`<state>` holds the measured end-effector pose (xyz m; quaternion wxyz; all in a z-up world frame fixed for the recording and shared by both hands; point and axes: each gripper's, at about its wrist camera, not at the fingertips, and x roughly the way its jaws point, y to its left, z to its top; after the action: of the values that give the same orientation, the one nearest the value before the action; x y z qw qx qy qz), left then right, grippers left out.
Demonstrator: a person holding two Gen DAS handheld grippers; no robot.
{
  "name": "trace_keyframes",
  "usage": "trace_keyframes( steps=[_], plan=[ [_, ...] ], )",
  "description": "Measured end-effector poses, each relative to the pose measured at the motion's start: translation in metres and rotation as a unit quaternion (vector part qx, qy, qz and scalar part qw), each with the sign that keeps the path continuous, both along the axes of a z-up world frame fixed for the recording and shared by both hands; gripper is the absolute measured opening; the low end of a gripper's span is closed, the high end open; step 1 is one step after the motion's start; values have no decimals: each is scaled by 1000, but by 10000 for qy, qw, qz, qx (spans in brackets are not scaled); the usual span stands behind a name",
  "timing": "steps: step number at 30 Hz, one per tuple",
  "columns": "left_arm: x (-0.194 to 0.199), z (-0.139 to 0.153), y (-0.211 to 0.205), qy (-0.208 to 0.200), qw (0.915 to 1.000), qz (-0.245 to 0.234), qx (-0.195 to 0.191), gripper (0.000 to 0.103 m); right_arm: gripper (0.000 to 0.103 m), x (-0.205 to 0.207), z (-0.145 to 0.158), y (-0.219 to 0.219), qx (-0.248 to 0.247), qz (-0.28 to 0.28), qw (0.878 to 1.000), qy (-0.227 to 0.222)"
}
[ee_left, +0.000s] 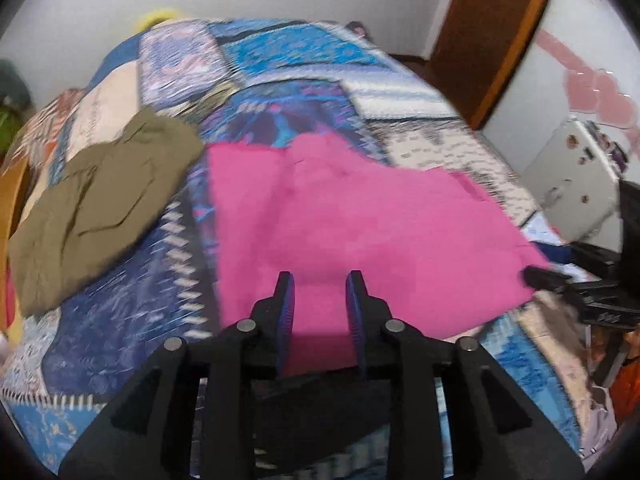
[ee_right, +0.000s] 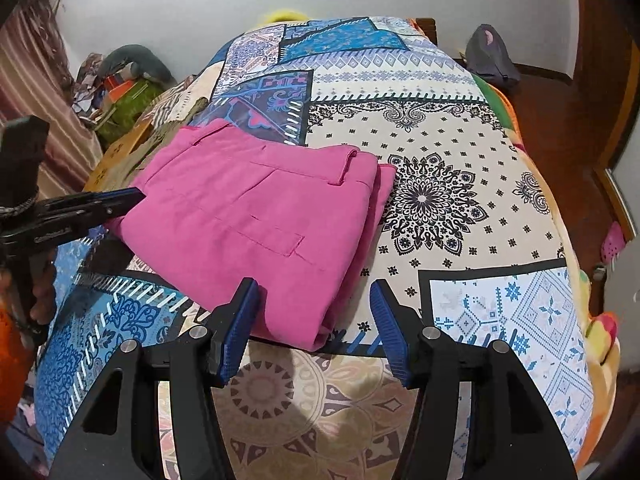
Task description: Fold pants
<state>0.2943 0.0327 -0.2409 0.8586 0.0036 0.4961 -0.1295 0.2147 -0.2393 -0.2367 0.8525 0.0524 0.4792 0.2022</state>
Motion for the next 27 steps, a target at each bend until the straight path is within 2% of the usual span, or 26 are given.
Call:
trace_keyframes(
  steps=[4, 7, 9, 11, 12, 18, 22, 27],
  plan=[
    [-3, -1, 25, 122, 9997, 200, 25, 28, 54, 0, 4, -3, -137, 51, 9999, -57],
    [-7, 8, 39, 51, 9995, 326, -22, 29, 54, 0, 13, -4, -178, 66, 9996, -189],
    [-7, 18, 44, -98, 9992, 399, 18, 37, 54, 2, 21, -3, -333, 13, 9987, -383],
    [-5, 30, 44, -340, 9983, 462, 96, 64, 54, 8, 28, -2, -461, -45, 9975, -538],
    [-3, 36, 43, -499, 9975, 486, 139, 66, 54, 11, 30, -2, -484, -81, 9972, -569],
    [24, 44, 24, -451, 9985, 318, 60, 69, 54, 38, 27, -1, -479, -296, 9973, -466],
    [43, 30, 15, -309, 9989, 335, 66, 72, 54, 54, 14, 0, -276, -337, 9989, -182],
    [61, 0, 16, 0, 9990, 372, 259, 72, 54, 71, -10, -1, -88, -299, 9992, 254]
  ],
)
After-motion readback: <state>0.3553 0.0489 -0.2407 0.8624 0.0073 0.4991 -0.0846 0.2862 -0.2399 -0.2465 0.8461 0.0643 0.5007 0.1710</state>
